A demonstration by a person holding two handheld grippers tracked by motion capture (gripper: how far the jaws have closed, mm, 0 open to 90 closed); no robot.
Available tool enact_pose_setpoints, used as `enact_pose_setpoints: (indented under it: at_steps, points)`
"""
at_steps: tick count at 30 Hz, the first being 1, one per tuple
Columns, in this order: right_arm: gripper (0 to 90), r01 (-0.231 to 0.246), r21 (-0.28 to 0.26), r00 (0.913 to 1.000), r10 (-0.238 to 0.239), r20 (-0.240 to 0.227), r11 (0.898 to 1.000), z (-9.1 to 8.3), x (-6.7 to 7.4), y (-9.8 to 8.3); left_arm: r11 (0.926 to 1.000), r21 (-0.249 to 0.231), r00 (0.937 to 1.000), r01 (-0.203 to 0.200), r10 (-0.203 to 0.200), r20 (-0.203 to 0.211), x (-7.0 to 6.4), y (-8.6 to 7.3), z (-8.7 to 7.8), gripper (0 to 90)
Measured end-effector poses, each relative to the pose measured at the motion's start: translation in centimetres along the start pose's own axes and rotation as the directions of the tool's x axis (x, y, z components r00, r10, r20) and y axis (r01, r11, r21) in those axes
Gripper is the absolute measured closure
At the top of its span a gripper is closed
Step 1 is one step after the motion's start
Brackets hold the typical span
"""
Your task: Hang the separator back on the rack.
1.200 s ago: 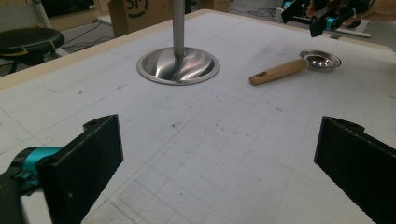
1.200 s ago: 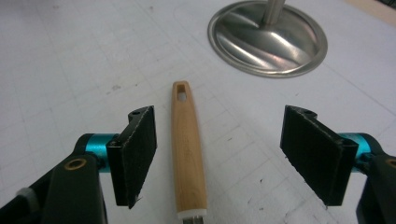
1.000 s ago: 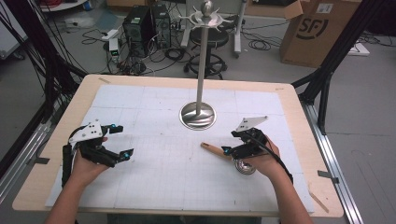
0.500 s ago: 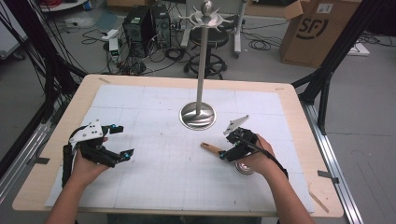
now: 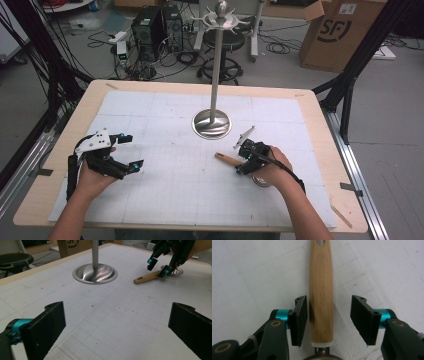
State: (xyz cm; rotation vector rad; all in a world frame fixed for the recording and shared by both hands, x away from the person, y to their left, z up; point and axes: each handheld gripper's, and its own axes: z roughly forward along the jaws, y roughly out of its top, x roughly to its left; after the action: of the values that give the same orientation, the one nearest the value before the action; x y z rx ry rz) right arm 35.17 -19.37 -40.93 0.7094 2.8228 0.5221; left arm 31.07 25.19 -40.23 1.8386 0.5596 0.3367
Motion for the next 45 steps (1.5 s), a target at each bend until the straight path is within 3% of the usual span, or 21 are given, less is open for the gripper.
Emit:
enact_pose_setpoints:
  at_steps: [8, 22, 45]
  points:
    - [52.7, 0.023, 0.040, 0.9997, -0.023, 0.012, 0.999, 0.35, 0.30, 0.14, 1.0000, 0.003, 1.0000, -0.002, 0.002, -0.001, 0.02, -0.01, 0.03, 1.8]
    - [64.8, 0.047, 0.067, 0.9986, -0.046, -0.029, 0.997, 0.47, 0.30, 0.56, 1.0000, 0.009, 1.0000, -0.001, 0.001, 0.000, -0.02, -0.04, 0.14, 1.8]
    - [67.4, 0.002, 0.058, 0.9970, 0.002, -0.077, 0.998, 0.60, -0.29, 0.37, 0.9995, 0.030, 1.0000, -0.008, 0.008, 0.004, -0.22, -0.13, 0.55, 1.8]
